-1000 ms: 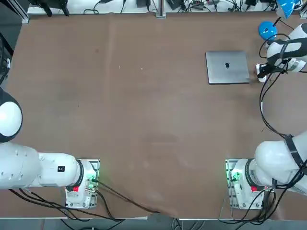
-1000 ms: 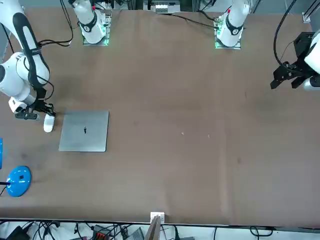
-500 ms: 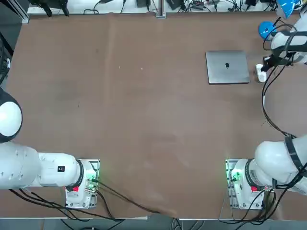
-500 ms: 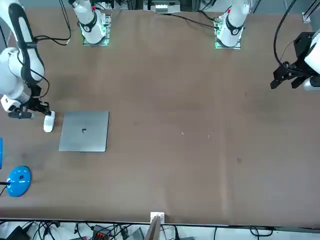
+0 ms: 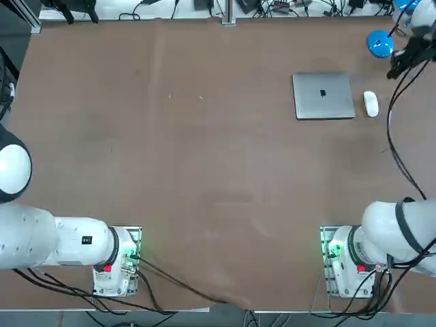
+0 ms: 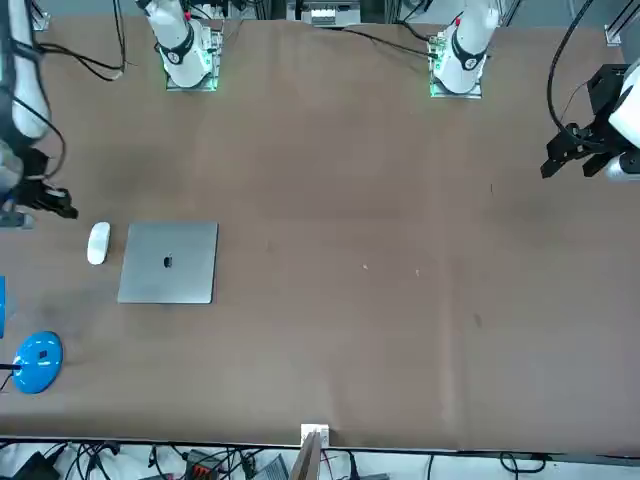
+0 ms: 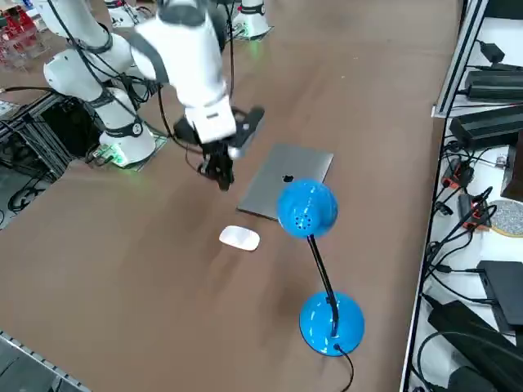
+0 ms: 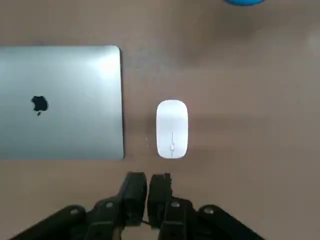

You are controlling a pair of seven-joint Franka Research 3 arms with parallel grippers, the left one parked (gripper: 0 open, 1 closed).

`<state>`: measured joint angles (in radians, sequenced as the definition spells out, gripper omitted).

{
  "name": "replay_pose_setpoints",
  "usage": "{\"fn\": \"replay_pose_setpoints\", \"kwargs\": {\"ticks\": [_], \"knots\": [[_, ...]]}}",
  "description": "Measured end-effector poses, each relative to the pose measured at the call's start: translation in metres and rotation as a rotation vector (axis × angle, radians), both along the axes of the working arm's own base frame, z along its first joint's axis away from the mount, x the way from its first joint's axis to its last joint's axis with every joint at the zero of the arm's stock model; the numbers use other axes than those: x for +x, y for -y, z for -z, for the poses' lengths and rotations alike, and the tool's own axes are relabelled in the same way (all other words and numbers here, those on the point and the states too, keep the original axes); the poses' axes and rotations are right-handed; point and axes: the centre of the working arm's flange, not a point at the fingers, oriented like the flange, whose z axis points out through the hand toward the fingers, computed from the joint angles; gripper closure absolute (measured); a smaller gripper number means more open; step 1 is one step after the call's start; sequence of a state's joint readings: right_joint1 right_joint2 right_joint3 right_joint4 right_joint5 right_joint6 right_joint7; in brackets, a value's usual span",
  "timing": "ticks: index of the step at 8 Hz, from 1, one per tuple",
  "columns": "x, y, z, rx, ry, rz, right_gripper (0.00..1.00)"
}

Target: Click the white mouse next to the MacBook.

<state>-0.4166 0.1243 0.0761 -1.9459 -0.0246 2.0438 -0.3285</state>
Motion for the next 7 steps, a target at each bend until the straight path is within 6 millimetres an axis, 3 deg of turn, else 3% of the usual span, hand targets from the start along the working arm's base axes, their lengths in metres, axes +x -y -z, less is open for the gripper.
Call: {"fn": "replay_pose_setpoints", "kwargs": {"ticks": [1,3,6,7], "knots": [[0.007,-0.002,-0.032,0.001,-0.006,0.002,0.71],[0.019,-0.017,-0.078,-0.001,-0.008,0.016,0.58],[0.029,-0.049,-0.129,-0.001,-0.015,0.002,0.08],[0.030,-0.057,-0.141,-0.001,-0.016,-0.010,0.00]]}}
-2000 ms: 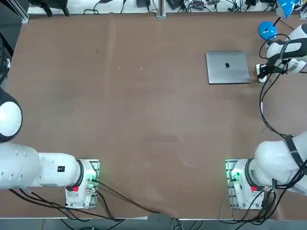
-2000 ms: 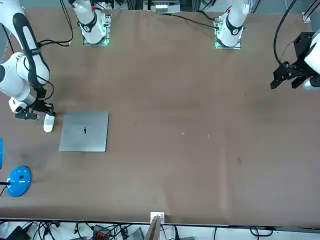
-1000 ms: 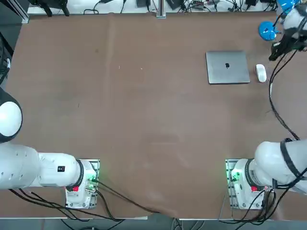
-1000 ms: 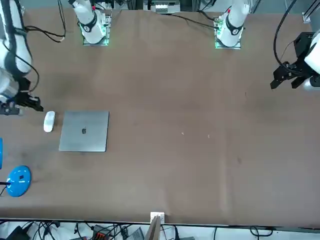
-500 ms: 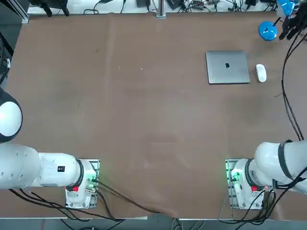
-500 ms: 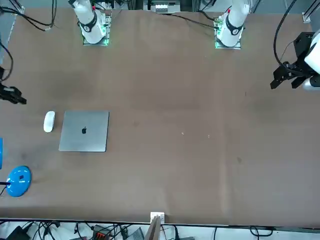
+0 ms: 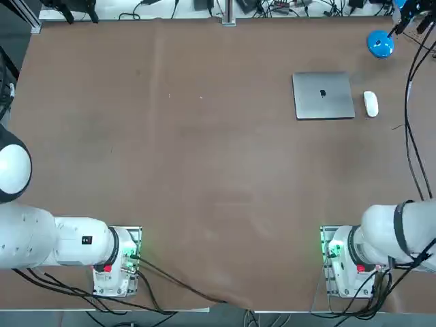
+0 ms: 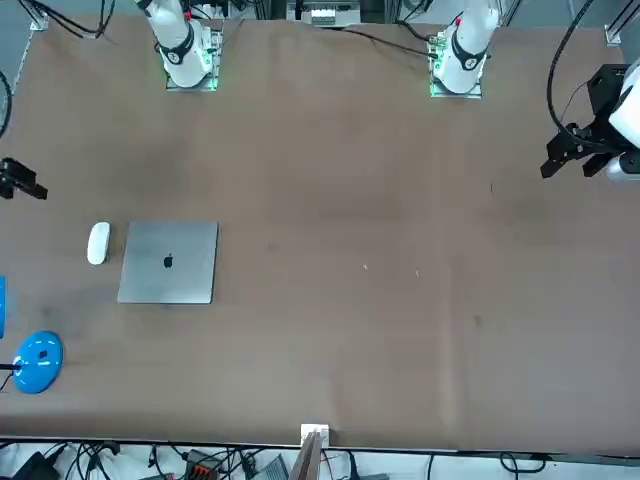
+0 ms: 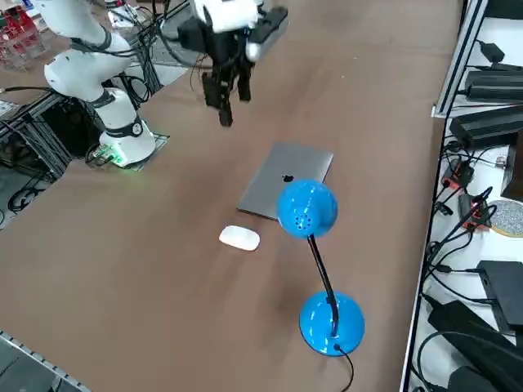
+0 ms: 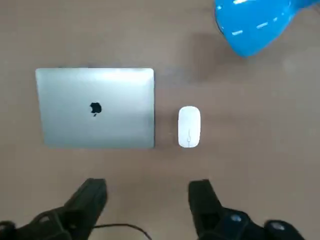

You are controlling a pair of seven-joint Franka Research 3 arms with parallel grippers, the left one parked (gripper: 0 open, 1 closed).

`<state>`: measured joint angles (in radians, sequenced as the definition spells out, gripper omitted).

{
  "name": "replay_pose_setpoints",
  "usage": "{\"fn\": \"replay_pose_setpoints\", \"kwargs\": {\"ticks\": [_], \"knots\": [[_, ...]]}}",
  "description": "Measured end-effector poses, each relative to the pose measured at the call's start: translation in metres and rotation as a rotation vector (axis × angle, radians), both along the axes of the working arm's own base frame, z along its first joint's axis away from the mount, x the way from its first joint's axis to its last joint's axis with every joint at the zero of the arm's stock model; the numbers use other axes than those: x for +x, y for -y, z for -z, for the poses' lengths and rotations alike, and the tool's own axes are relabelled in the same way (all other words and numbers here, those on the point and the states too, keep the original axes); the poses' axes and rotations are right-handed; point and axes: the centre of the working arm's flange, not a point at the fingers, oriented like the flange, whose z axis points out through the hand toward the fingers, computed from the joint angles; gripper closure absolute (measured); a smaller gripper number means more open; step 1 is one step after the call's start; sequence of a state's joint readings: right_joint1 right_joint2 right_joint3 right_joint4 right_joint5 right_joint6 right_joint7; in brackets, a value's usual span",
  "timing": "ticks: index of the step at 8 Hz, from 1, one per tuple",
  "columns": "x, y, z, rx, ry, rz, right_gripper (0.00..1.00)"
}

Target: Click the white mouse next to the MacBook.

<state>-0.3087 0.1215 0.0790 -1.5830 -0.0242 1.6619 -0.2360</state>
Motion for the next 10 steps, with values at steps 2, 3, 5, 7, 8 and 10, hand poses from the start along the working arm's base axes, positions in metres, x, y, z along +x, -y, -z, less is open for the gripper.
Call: {"fn": "replay_pose_setpoints", "kwargs": {"ticks": [2,3,5,7,8,10], "knots": [[0.003,-0.023,-0.019,-0.003,0.011,-0.038,0.00],[0.003,-0.038,-0.029,-0.005,0.018,-0.062,0.00],[-0.005,-0.068,-0.046,-0.007,0.015,-0.095,0.00],[-0.011,-0.093,-0.060,-0.012,0.023,-0.038,0.00],[-0.015,-0.105,-0.065,-0.013,0.022,-0.024,0.00],[-0.024,-0.131,-0.070,-0.014,-0.010,-0.039,0.00]]}}
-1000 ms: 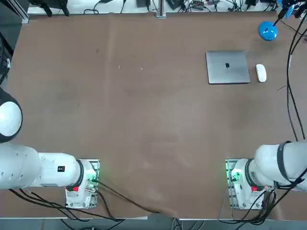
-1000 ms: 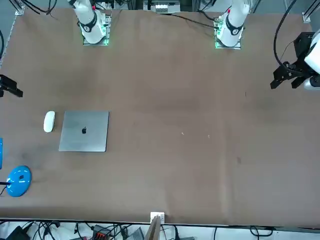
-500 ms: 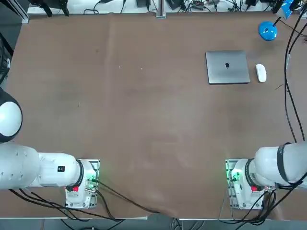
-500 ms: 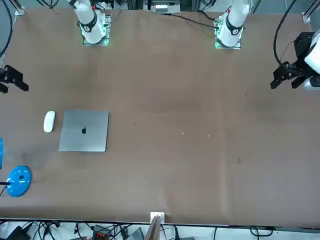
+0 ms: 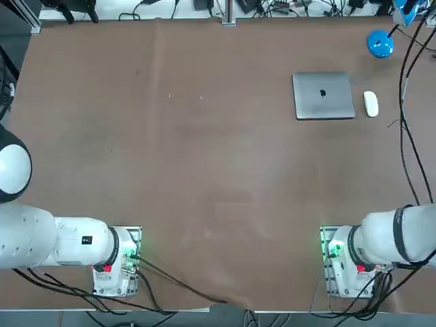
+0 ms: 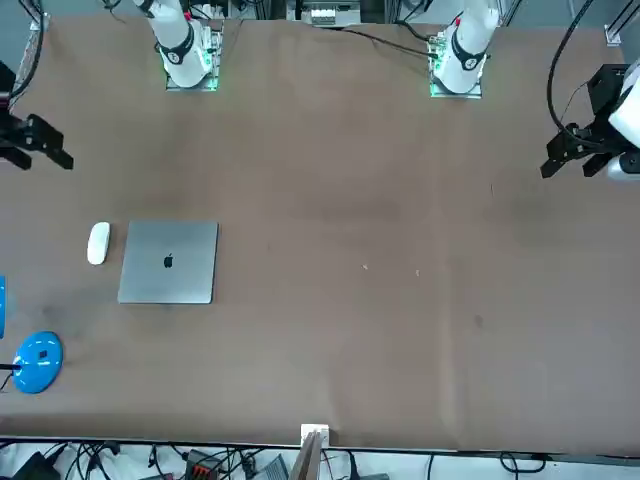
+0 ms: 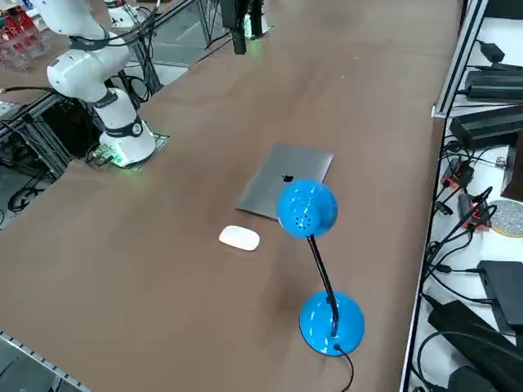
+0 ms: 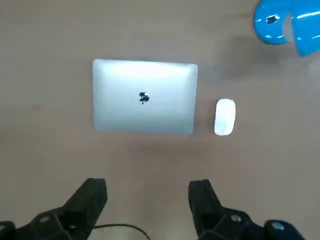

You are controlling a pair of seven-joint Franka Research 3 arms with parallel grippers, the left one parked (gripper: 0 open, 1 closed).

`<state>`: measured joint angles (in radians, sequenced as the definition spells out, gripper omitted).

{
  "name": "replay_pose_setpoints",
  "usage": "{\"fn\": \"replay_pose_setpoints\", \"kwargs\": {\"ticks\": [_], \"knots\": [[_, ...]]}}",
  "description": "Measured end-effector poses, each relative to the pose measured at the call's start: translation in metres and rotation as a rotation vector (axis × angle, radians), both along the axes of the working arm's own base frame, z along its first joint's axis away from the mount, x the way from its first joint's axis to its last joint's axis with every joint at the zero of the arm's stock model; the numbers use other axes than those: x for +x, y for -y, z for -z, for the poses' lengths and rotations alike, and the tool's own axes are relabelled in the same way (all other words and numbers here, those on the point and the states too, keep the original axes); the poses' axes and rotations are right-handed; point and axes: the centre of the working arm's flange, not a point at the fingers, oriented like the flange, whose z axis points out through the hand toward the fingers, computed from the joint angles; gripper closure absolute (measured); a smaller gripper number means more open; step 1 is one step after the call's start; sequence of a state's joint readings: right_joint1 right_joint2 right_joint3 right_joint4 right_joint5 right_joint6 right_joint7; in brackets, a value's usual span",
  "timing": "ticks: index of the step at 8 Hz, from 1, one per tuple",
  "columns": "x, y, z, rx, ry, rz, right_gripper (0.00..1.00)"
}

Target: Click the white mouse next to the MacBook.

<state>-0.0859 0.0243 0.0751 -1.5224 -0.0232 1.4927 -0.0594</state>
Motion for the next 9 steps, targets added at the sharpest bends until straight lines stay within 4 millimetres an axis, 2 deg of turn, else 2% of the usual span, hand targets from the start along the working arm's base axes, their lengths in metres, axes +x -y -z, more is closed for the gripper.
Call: {"fn": "replay_pose_setpoints", "kwargs": {"ticks": [2,9], "knots": [[-0.006,-0.008,-0.002,-0.002,-0.025,-0.005,0.00],[-0.008,0.005,-0.002,-0.004,-0.030,0.018,0.00]]}}
